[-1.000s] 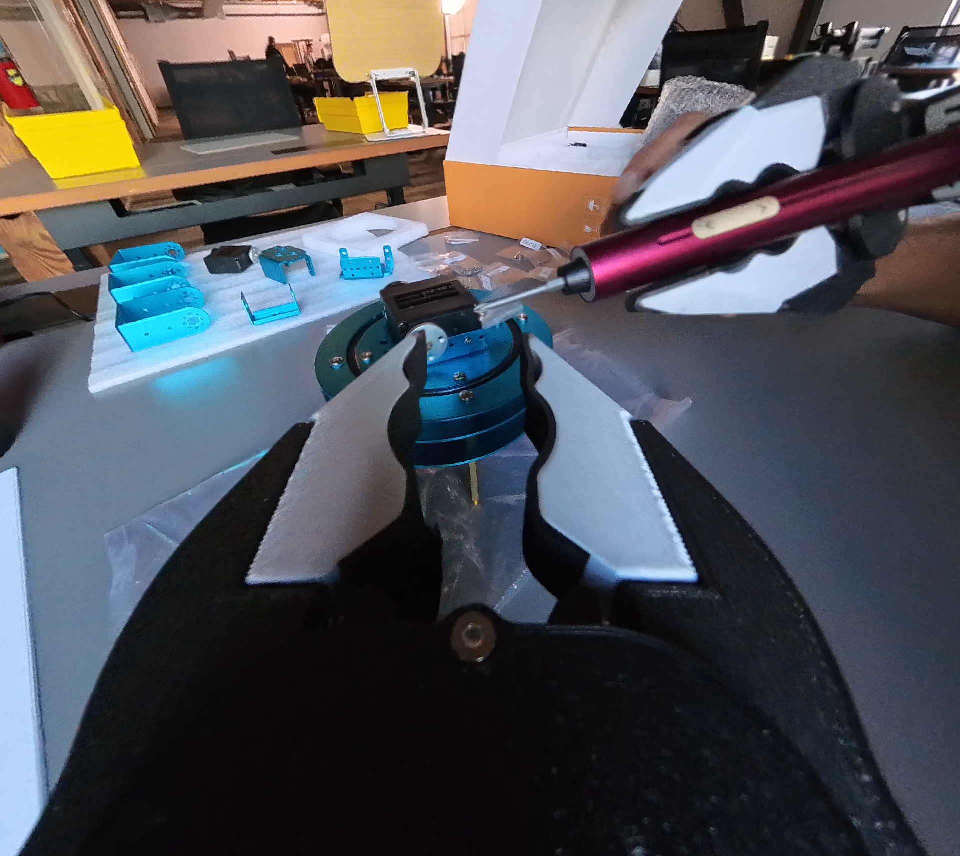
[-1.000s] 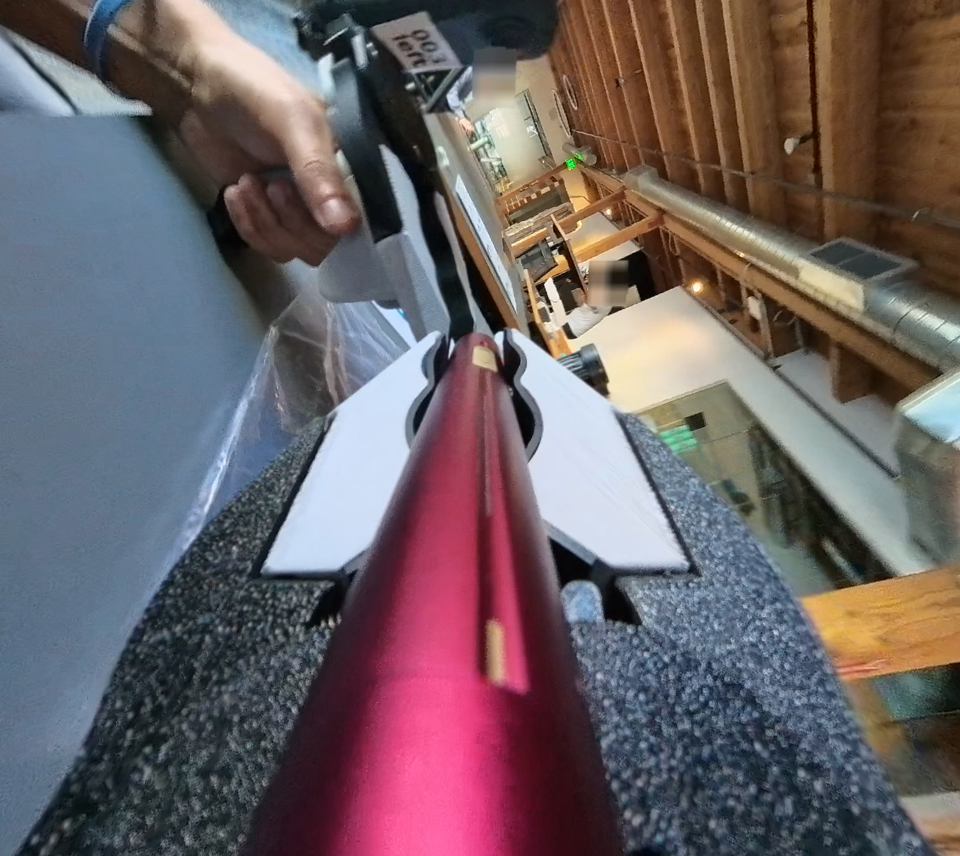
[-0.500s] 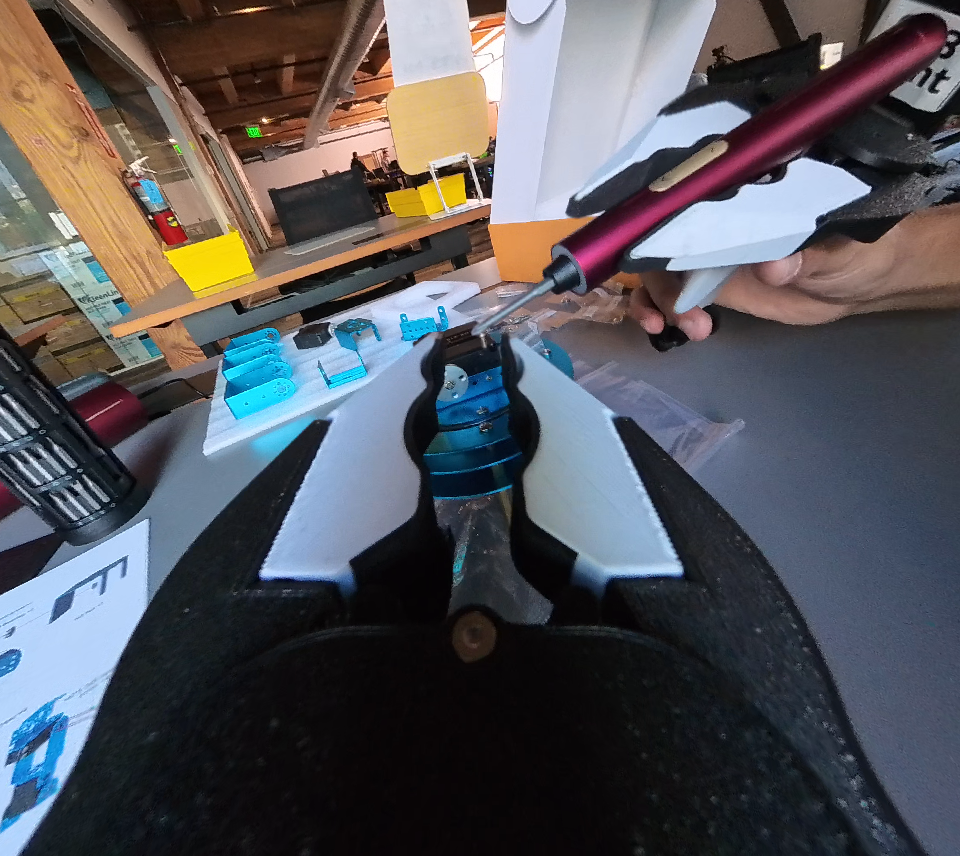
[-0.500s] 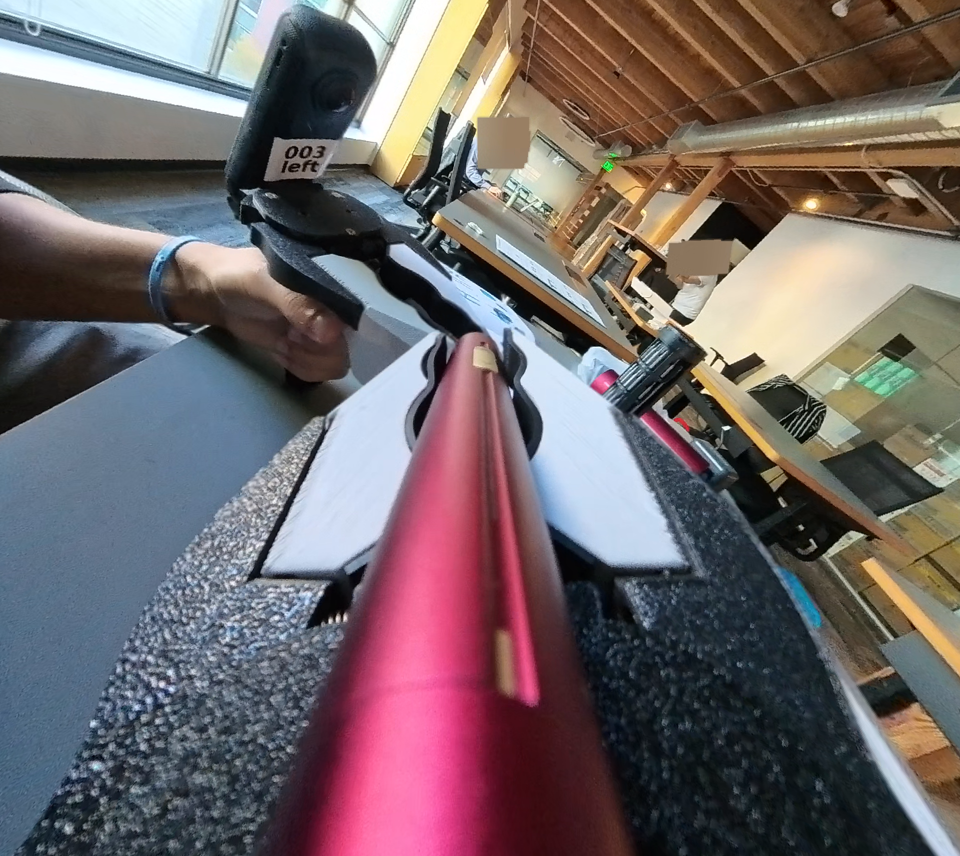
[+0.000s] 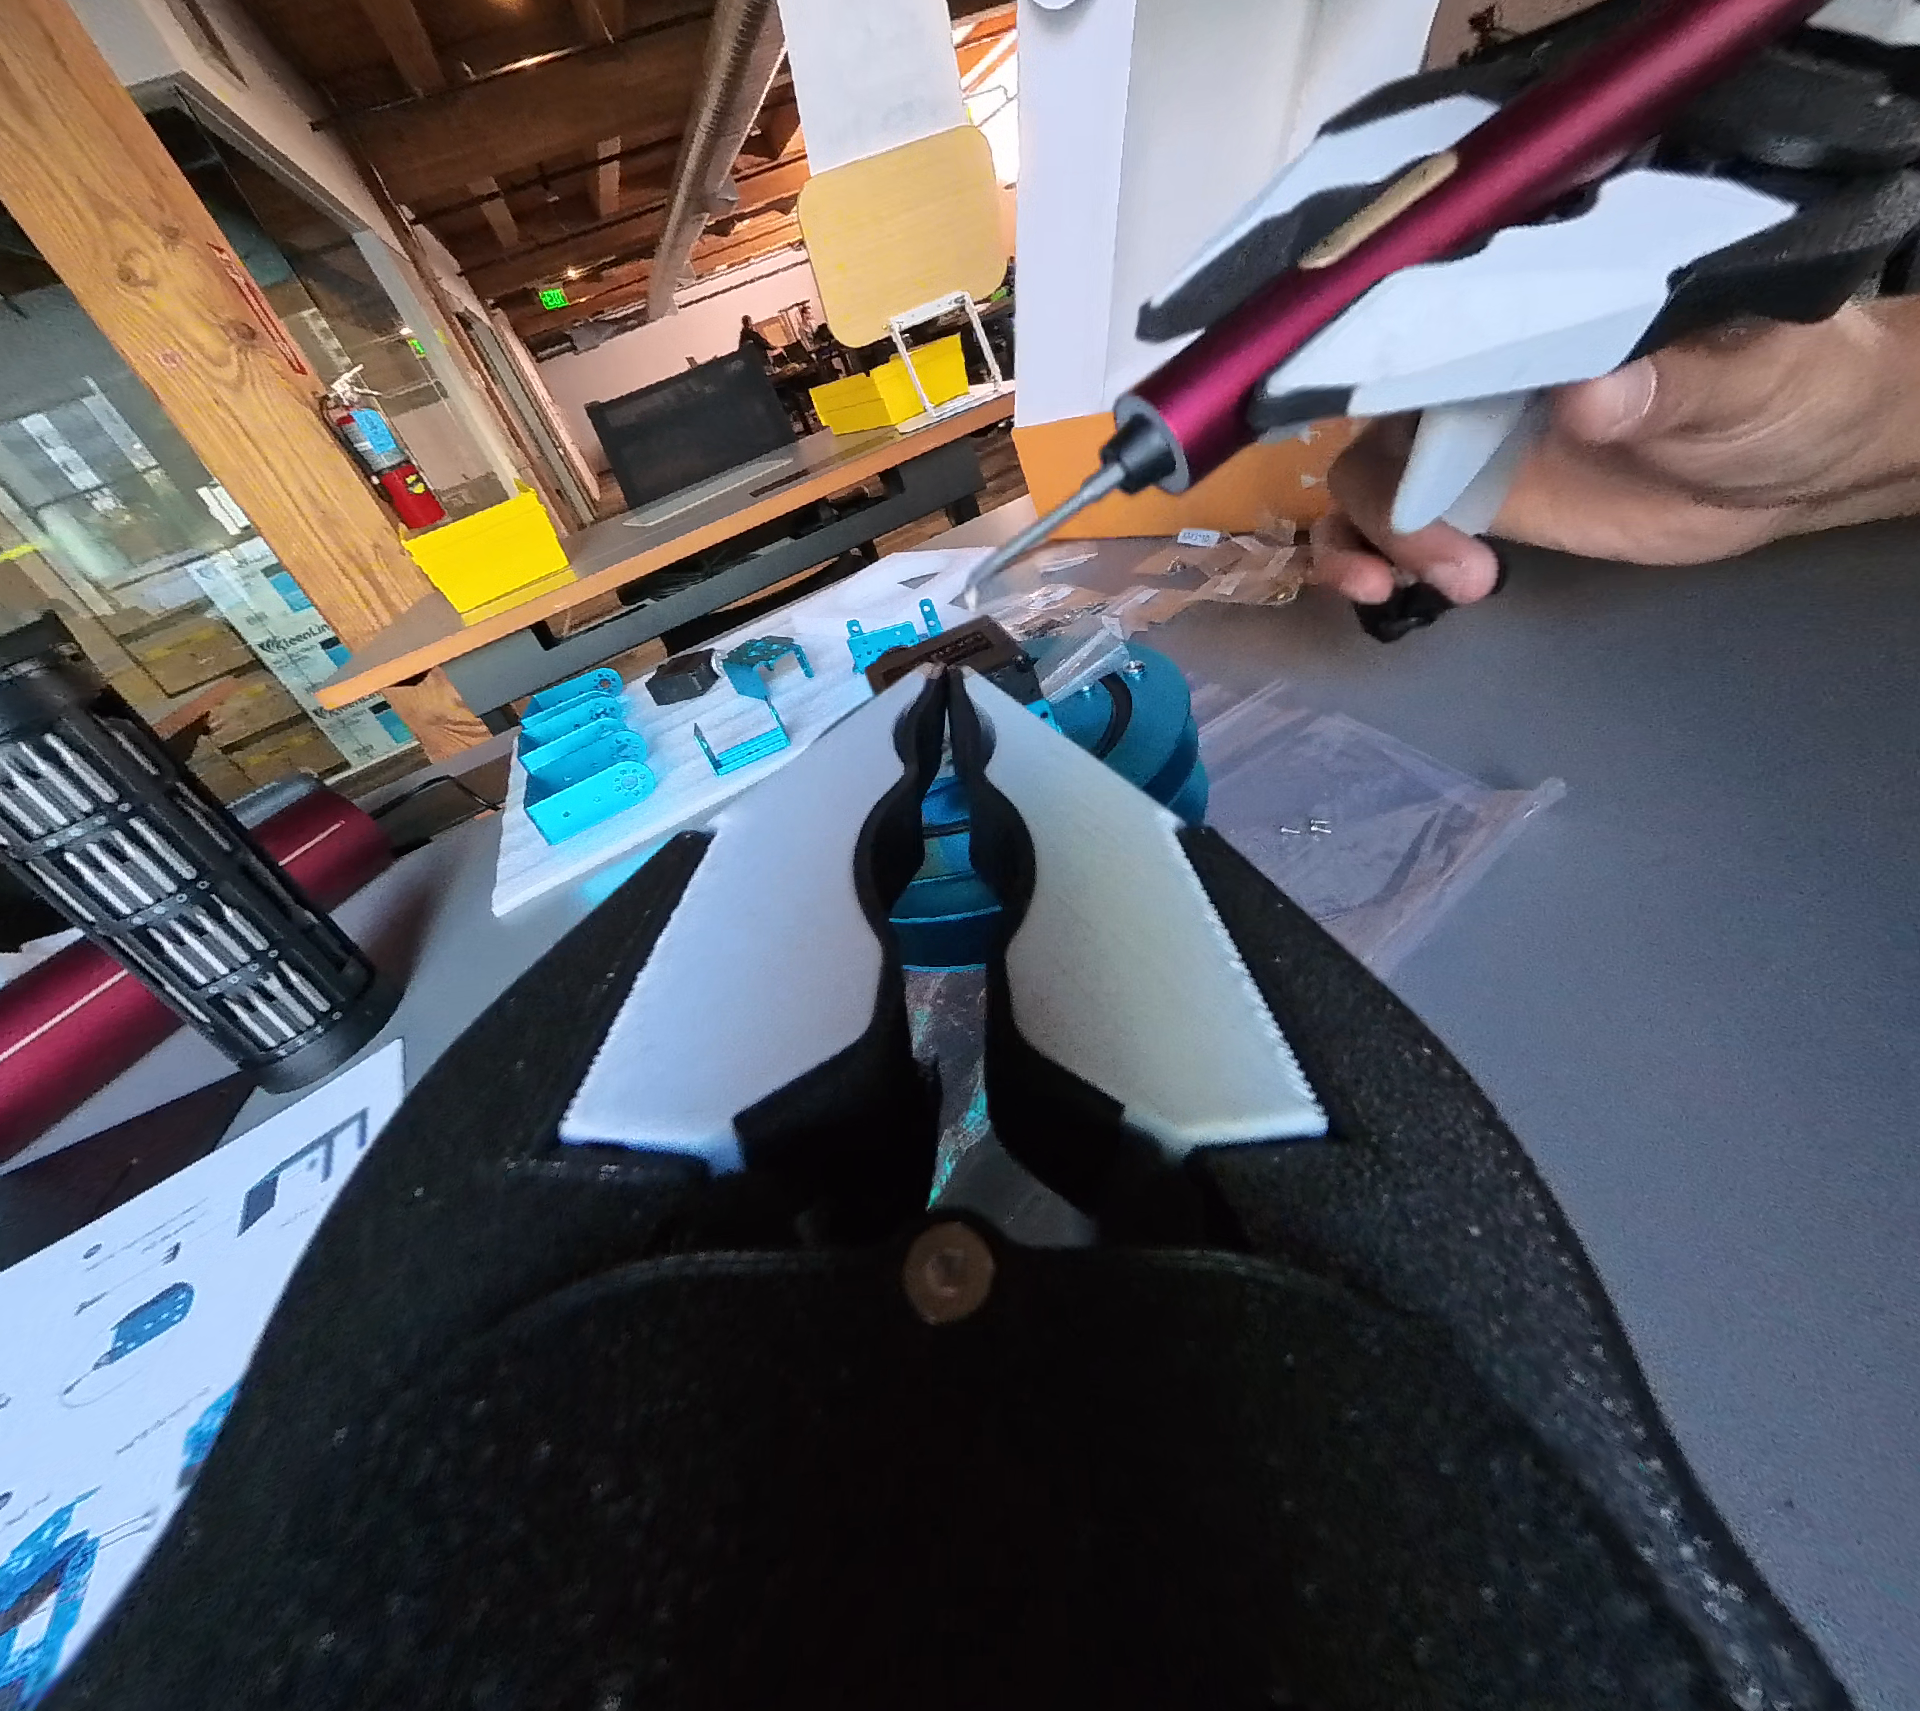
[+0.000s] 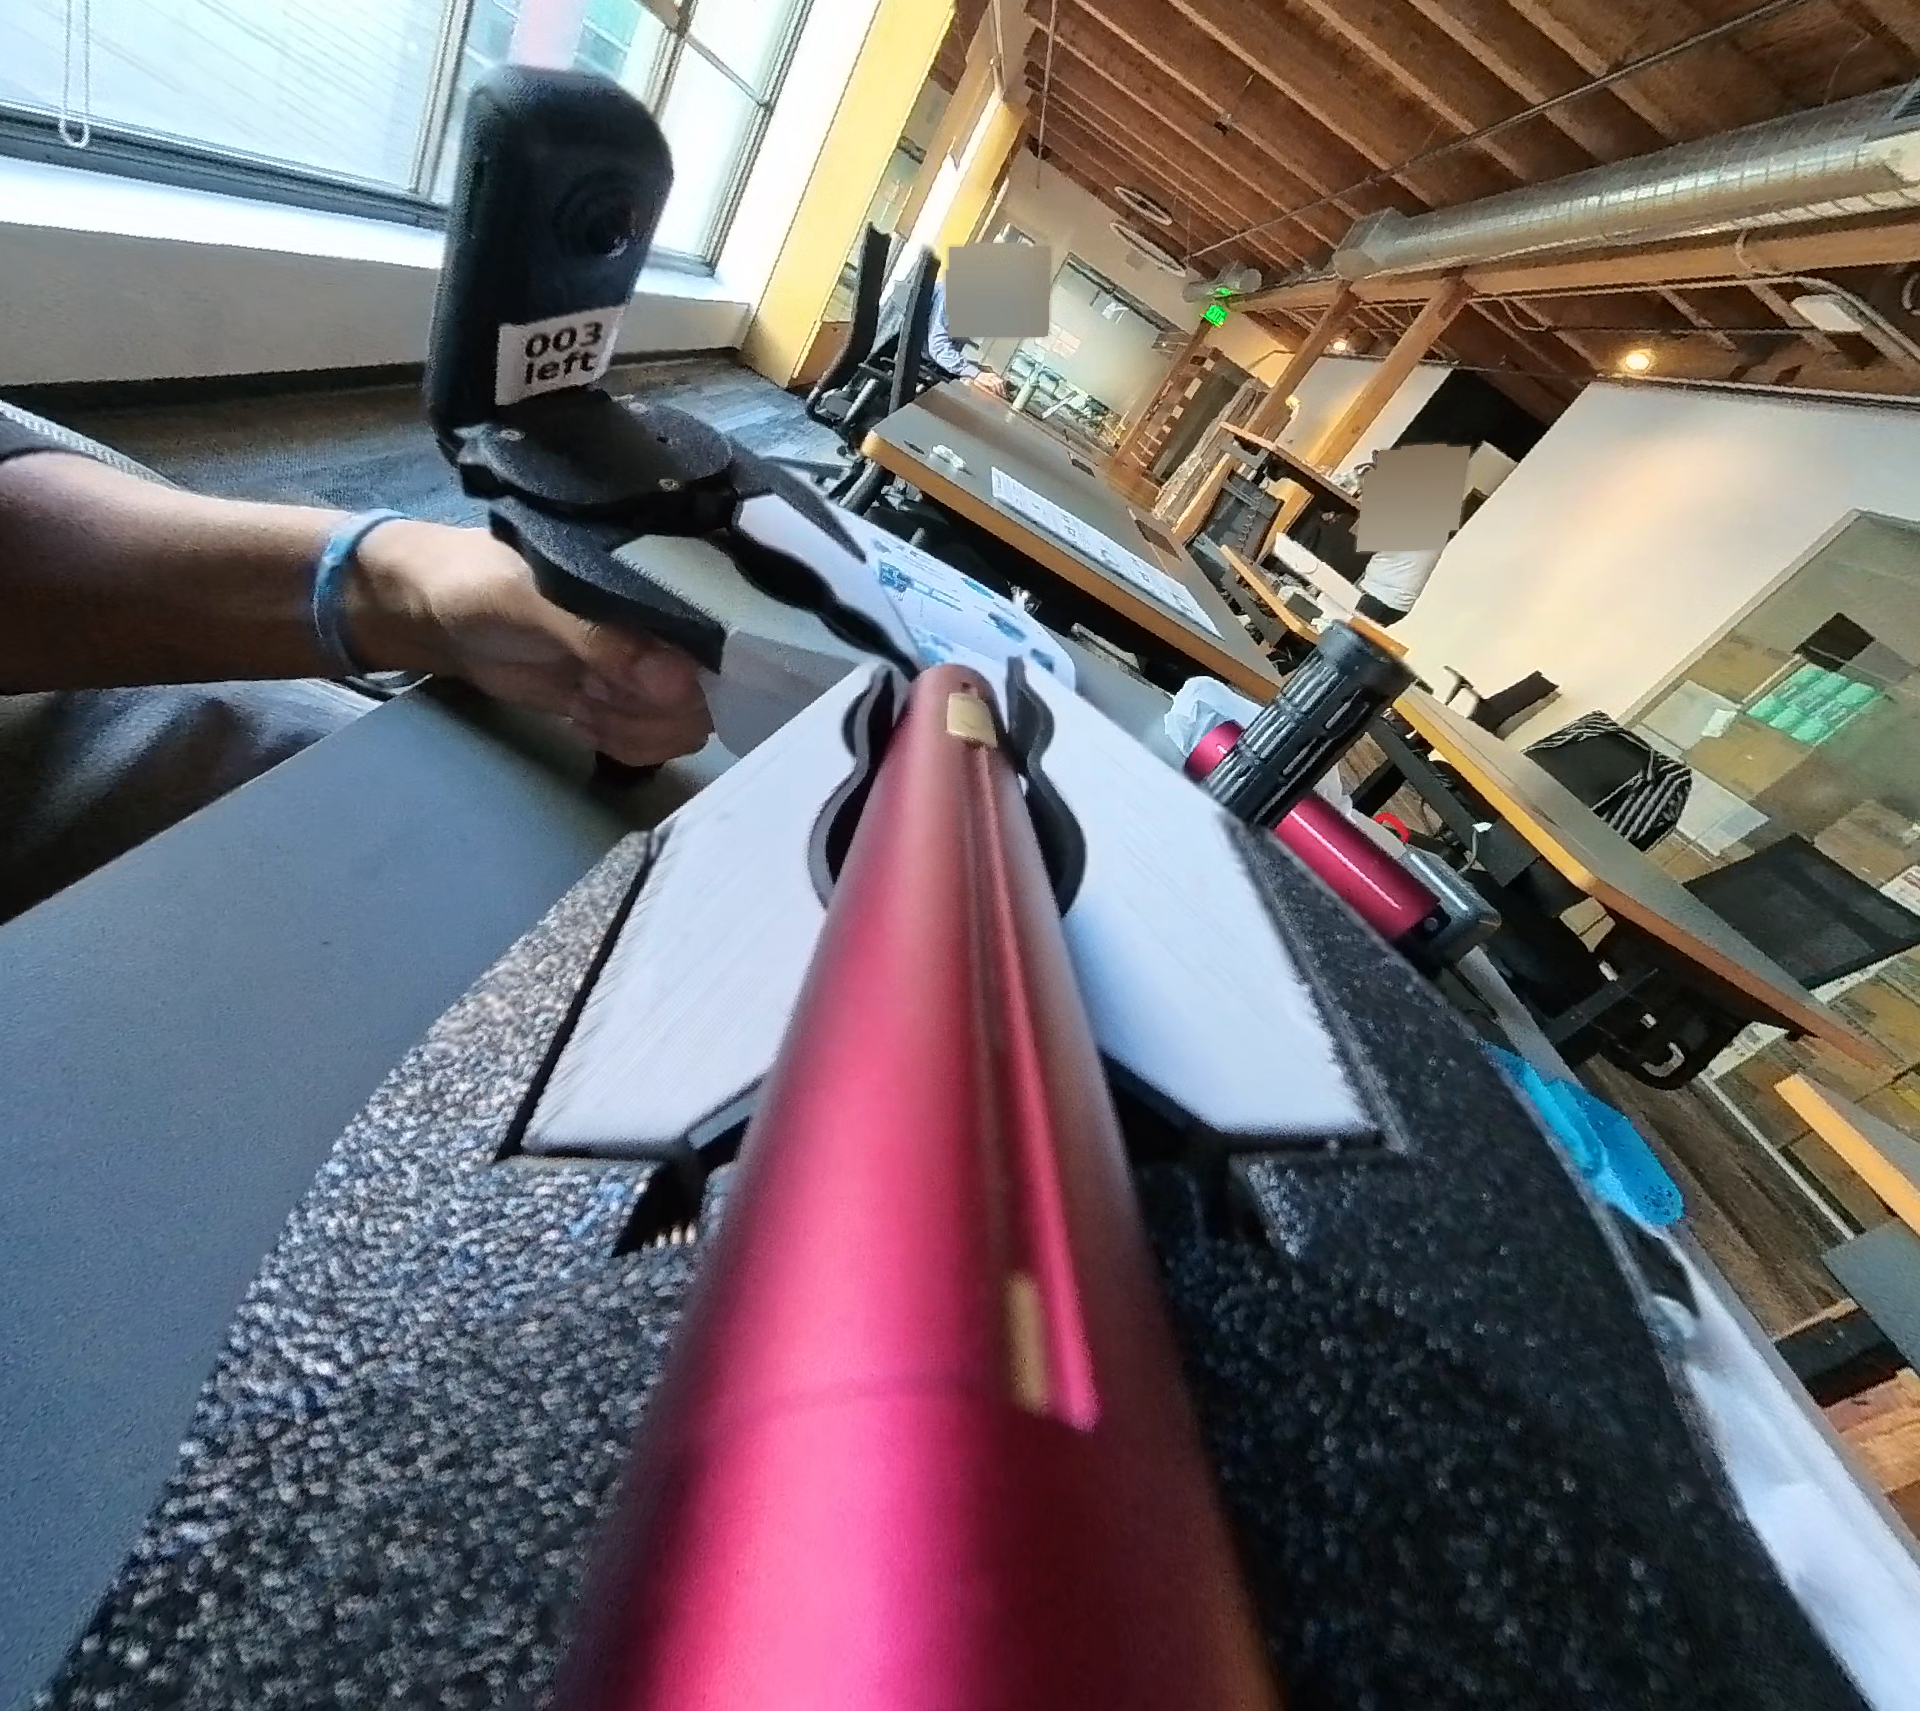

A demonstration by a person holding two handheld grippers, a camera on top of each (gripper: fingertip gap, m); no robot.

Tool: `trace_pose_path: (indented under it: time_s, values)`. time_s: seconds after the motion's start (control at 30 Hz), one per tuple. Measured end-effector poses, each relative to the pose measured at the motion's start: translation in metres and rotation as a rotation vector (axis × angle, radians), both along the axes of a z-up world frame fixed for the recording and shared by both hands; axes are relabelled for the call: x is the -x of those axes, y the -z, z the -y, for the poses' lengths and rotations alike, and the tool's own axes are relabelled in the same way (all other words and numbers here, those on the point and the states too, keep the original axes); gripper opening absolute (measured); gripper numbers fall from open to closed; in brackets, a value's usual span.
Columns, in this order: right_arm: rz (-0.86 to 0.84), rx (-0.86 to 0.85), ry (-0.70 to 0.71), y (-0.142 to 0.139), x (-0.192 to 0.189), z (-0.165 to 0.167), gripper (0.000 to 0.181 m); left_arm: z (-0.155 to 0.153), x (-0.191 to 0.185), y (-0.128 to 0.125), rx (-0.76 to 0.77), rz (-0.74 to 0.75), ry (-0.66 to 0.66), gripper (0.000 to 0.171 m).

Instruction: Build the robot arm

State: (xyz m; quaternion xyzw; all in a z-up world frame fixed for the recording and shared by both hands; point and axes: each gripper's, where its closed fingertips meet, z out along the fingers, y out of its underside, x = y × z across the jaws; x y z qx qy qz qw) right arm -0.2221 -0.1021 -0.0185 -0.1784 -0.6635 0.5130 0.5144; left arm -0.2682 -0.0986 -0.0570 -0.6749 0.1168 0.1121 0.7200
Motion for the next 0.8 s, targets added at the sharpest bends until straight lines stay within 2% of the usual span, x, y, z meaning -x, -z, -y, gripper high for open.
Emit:
trace_pose_path:
  time_s: [0.07,0.17,0.27,0.57,0.8]
  values:
    - [-0.019,0.011,-0.003,-0.005,-0.002,0.001,0.022,0.000,-0.002,0.000,-0.002,-0.003,0.011,0.000]
    - [0.038,0.044,-0.027,0.000,0.001,0.004,0.025,0.000,-0.005,0.000,-0.004,-0.015,0.019,0.001]
    - [0.050,0.078,-0.033,0.002,0.002,0.002,0.020,0.001,-0.008,-0.001,-0.014,-0.016,0.030,0.017]
    - [0.161,0.408,-0.169,-0.006,0.000,-0.003,0.022,0.008,-0.012,-0.014,-0.100,-0.015,0.051,0.011]
    - [0.196,0.566,-0.227,-0.008,0.000,-0.011,0.022,0.012,-0.014,-0.020,-0.134,-0.003,0.075,0.008]
